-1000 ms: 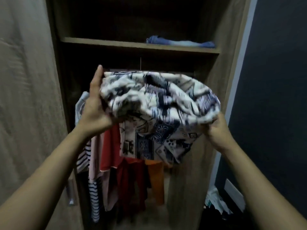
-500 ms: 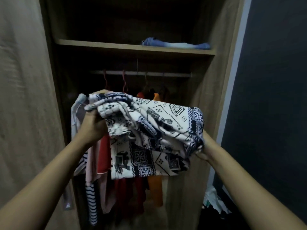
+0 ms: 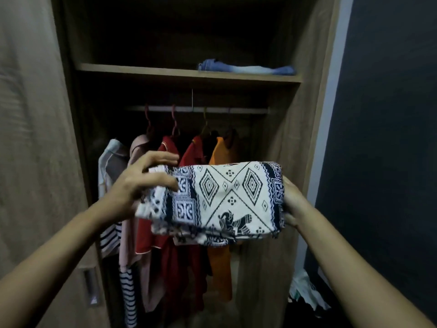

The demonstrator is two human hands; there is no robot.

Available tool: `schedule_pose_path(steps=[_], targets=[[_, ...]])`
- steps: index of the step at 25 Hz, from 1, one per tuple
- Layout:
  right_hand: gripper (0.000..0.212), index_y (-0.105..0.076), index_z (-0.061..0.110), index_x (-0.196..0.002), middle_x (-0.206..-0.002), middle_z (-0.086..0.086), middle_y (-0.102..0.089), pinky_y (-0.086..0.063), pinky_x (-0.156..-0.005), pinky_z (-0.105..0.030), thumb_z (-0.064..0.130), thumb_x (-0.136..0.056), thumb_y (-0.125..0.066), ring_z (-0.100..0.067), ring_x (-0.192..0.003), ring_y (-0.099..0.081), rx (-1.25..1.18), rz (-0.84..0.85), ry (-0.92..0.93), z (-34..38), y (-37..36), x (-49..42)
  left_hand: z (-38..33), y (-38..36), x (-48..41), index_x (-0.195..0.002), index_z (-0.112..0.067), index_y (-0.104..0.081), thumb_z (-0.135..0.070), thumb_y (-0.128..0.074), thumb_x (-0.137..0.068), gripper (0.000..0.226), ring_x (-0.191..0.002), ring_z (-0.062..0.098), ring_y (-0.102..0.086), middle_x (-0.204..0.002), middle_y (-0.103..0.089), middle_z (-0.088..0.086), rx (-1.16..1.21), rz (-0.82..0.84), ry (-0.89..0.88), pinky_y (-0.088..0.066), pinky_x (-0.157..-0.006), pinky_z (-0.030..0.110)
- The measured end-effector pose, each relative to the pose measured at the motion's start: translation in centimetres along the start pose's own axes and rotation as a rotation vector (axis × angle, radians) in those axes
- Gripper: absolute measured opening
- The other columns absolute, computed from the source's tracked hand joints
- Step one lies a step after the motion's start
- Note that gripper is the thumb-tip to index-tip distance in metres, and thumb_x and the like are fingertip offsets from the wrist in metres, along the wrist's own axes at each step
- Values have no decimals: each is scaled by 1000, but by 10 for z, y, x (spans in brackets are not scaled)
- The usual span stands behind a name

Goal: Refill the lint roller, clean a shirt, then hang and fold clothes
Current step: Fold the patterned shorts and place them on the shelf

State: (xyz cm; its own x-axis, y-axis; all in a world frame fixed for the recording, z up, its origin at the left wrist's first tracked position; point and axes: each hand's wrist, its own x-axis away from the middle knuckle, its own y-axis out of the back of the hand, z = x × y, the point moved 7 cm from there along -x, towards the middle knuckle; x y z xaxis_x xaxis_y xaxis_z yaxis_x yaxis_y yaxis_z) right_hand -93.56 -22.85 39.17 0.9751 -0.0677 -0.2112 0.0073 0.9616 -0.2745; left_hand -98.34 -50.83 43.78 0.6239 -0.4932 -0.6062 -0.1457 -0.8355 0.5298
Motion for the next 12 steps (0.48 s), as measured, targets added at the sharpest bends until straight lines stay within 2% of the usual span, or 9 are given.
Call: schedule_pose_path(steps=[2, 3, 4, 5, 6, 7, 9, 11, 12], targets=[[22, -53, 20, -113, -102, -8, -65, -52, -85, -39, 12, -93, -50, -20, -89, -65, 87, 2, 61, 5, -1, -2, -22, -14, 21, -107, -59, -55, -28, -83, -57, 65, -110, -20, -44, -121, -47, -32, -338, 144, -233, -39, -88, 7], [22, -51, 24, -114, -105, -8, -65, -51, -87, -41, 14, -94, -48, -22, -93, -64, 101, 12, 57, 5, -1, -1, -30, -20, 25, -109, -64, -52, -26, -82, -61, 68, -117, -18, -40, -130, -41, -35, -429, 177, -285, -38, -91, 13], [21, -51, 26, -114, -107, -9, -65, -52, -88, -42, 17, -95, -47, -24, -96, -63, 60, 26, 11, -1, -2, -3, -33, -24, 31, -111, -62, -54, -16, -77, -69, 66, -123, -11, -39, -139, -35, -30, -501, 269, -328, -37, -92, 13], [23, -53, 24, -115, -109, -12, -65, -54, -86, -42, 20, -93, -48, -26, -96, -64, 19, 40, -54, -11, -1, -4, -37, -26, 28, -113, -52, -57, -4, -69, -72, 64, -127, 3, -42, -146, -32, -18, -620, 290, -333, -37, -93, 16], [27, -56, 16, -115, -109, -15, -66, -57, -80, -40, 22, -90, -49, -28, -93, -66, -37, 66, -140, -22, -4, -3, -38, -28, 29, -114, -41, -59, 2, -60, -72, 60, -126, 17, -46, -148, -32, -4, -702, 268, -434, -42, -92, 24], [33, -62, 7, -111, -104, -17, -68, -59, -74, -38, 23, -83, -51, -28, -87, -68, -88, 62, -226, -34, -5, -2, -38, -30, 29, -114, -34, -60, -1, -52, -72, 54, -122, 26, -51, -147, -36, 5, -743, 284, -476, -47, -87, 29], [36, -68, 0, -93, -87, -17, -72, -58, -69, -35, 23, -73, -50, -27, -75, -70, -156, 29, -320, -51, -3, -1, -40, -28, 24, -111, -31, -60, -9, -48, -77, 42, -109, 25, -62, -141, -44, 8, -693, 266, -451, -53, -77, 27], [39, -66, 3, -92, -84, -17, -72, -53, -81, -37, 34, -78, -46, -29, -78, -69, -195, -62, -356, -65, 11, -1, -41, -34, 18, -109, -30, -61, -4, -62, -75, 42, -110, 17, -60, -136, -48, 4, -631, 307, -397, -49, -80, 19], [52, -67, 3, -97, -91, -20, -72, -48, -88, -40, 46, -84, -43, -31, -85, -68, -223, -65, -354, -69, 14, 1, -42, -35, 15, -108, -29, -61, -1, -60, -72, 46, -113, 15, -57, -135, -50, 5, -622, 309, -376, -46, -84, 16]])
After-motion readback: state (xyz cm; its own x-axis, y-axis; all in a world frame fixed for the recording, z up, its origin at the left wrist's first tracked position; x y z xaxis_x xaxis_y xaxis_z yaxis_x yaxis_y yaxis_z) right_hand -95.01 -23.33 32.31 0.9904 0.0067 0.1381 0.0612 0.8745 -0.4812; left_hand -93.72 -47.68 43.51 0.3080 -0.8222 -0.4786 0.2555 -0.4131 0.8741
